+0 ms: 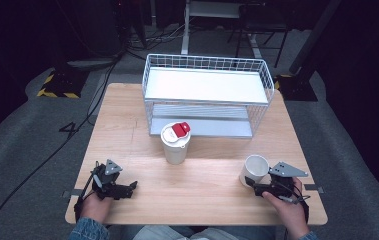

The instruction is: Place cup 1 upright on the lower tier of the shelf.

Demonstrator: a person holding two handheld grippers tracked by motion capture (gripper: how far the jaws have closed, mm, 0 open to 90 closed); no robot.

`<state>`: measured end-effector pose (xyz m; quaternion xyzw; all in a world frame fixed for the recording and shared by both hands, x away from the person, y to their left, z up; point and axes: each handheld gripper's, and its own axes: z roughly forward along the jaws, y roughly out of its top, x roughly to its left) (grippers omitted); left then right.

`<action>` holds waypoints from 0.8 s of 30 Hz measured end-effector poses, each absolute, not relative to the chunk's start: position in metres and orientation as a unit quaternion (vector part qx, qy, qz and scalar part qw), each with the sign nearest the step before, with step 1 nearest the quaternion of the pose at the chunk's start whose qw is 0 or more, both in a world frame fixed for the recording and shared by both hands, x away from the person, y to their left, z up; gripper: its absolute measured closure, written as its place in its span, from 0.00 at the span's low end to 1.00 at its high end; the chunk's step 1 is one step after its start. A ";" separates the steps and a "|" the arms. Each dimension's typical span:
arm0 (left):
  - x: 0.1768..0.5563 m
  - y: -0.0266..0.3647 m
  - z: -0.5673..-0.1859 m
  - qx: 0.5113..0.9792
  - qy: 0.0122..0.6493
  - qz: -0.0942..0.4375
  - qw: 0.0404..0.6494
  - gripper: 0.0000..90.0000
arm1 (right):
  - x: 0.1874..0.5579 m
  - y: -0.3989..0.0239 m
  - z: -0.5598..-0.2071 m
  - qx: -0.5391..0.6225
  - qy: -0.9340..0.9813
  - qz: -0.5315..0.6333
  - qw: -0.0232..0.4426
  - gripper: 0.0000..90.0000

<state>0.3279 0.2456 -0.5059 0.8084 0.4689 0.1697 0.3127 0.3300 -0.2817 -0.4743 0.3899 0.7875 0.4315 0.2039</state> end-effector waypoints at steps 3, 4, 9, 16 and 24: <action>0.328 0.246 -0.506 0.808 0.469 0.170 0.313 0.00 | 0.328 -0.280 -0.470 0.384 0.789 0.433 0.208 0.25; 0.328 0.246 -0.506 0.808 0.469 0.170 0.313 0.00 | 0.328 -0.280 -0.470 0.384 0.789 0.433 0.208 0.25; 0.328 0.246 -0.506 0.808 0.469 0.170 0.313 0.00 | 0.326 -0.278 -0.467 0.380 0.791 0.434 0.205 0.25; 0.328 0.246 -0.506 0.808 0.469 0.170 0.313 0.00 | 0.326 -0.275 -0.458 0.377 0.790 0.439 0.202 0.25; 0.328 0.246 -0.506 0.808 0.469 0.169 0.313 0.00 | 0.333 -0.272 -0.444 0.380 0.781 0.451 0.204 0.25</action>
